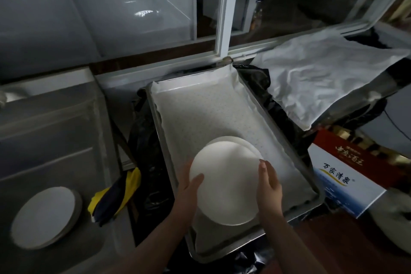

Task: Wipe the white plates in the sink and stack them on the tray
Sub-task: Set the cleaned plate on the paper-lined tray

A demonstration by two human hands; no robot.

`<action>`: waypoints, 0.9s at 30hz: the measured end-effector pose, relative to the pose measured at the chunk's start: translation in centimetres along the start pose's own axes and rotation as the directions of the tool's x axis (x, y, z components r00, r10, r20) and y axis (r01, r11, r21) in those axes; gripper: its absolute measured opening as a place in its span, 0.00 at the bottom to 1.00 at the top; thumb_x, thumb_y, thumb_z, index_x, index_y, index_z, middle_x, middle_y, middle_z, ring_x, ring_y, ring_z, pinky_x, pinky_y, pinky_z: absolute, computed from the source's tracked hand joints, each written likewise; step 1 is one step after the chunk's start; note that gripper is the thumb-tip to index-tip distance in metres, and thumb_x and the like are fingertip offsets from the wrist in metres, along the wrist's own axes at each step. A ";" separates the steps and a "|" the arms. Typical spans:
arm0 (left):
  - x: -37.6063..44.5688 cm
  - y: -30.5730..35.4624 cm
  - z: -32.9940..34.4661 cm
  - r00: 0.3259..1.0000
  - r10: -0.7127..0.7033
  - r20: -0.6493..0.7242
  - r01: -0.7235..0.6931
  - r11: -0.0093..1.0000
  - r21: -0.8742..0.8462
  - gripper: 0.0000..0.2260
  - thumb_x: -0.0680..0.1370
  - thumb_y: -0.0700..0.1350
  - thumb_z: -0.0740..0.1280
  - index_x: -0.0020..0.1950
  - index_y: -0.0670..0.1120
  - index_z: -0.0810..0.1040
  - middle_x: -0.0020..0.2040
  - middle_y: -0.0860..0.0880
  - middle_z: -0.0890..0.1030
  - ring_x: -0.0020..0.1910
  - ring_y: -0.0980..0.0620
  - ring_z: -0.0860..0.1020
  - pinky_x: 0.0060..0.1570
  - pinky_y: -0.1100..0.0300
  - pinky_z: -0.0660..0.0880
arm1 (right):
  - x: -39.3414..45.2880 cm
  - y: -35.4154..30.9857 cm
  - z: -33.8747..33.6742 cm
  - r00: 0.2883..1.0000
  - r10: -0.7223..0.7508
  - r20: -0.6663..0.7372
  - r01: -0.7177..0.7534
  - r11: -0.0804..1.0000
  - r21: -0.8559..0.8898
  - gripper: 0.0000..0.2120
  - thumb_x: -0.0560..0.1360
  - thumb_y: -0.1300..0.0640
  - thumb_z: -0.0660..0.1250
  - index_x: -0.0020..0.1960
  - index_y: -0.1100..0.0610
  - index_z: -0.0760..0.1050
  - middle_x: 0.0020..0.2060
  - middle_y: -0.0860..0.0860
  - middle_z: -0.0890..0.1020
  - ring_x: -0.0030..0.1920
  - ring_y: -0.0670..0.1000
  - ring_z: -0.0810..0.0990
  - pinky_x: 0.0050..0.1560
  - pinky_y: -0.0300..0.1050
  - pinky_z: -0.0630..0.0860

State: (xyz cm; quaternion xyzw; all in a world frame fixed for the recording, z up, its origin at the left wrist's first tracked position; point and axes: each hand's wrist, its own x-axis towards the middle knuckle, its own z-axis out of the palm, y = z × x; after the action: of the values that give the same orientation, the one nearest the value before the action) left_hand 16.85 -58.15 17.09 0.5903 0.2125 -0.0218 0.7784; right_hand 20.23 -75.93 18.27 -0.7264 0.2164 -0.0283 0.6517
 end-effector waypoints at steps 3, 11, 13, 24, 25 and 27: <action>0.7 -0.6 1.1 0.997 -0.043 -0.062 0.045 0.999 0.025 0.29 0.66 0.55 0.71 0.67 0.63 0.72 0.67 0.50 0.76 0.64 0.47 0.76 0.62 0.45 0.76 | 0.9 0.4 -0.4 0.998 -0.054 -0.018 0.053 0.998 -0.041 0.15 0.76 0.40 0.55 0.50 0.42 0.78 0.46 0.42 0.81 0.52 0.48 0.78 0.50 0.47 0.74; 3.0 -2.3 2.1 0.995 -0.048 -0.086 0.060 0.988 0.144 0.30 0.68 0.60 0.70 0.70 0.69 0.69 0.71 0.55 0.72 0.68 0.45 0.73 0.64 0.37 0.74 | 3.1 1.8 -0.4 0.997 0.065 -0.037 -0.065 0.998 -0.001 0.11 0.83 0.48 0.57 0.57 0.42 0.78 0.50 0.39 0.79 0.53 0.44 0.78 0.54 0.48 0.73; 3.5 -1.8 2.3 0.995 -0.053 -0.090 0.067 0.985 0.156 0.27 0.75 0.54 0.69 0.73 0.63 0.67 0.71 0.53 0.72 0.66 0.46 0.73 0.63 0.43 0.75 | 3.5 2.0 -0.1 0.997 0.056 -0.046 -0.056 0.998 -0.001 0.10 0.83 0.50 0.58 0.58 0.45 0.78 0.50 0.40 0.80 0.53 0.45 0.78 0.55 0.49 0.73; 5.7 -1.4 2.6 0.992 -0.082 -0.094 0.095 0.985 0.142 0.20 0.82 0.42 0.63 0.72 0.58 0.66 0.61 0.55 0.75 0.53 0.57 0.75 0.40 0.61 0.73 | 5.8 2.8 1.2 0.998 0.019 -0.052 -0.020 1.000 -0.020 0.08 0.82 0.51 0.60 0.59 0.47 0.75 0.51 0.40 0.79 0.51 0.45 0.77 0.51 0.46 0.71; 5.8 -1.5 2.6 0.992 -0.078 -0.096 0.092 0.983 0.159 0.21 0.82 0.42 0.63 0.73 0.58 0.66 0.62 0.54 0.74 0.54 0.56 0.75 0.41 0.60 0.73 | 5.9 2.9 1.2 0.999 0.013 -0.051 -0.014 1.000 -0.025 0.09 0.82 0.52 0.60 0.60 0.48 0.75 0.50 0.40 0.79 0.51 0.46 0.77 0.51 0.45 0.70; 5.9 -1.6 2.7 0.991 -0.078 -0.107 0.097 0.977 0.192 0.23 0.82 0.42 0.63 0.74 0.58 0.65 0.66 0.52 0.72 0.57 0.52 0.75 0.47 0.54 0.76 | 6.3 3.1 1.4 0.999 0.004 -0.053 -0.006 0.999 -0.033 0.11 0.82 0.52 0.60 0.62 0.52 0.76 0.52 0.45 0.80 0.52 0.48 0.78 0.50 0.44 0.70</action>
State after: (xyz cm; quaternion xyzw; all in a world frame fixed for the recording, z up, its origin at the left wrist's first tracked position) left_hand 22.56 -59.83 14.08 0.6547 0.2733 -0.0477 0.7032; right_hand 25.50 -77.02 13.58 -0.7355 0.2356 -0.0423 0.6338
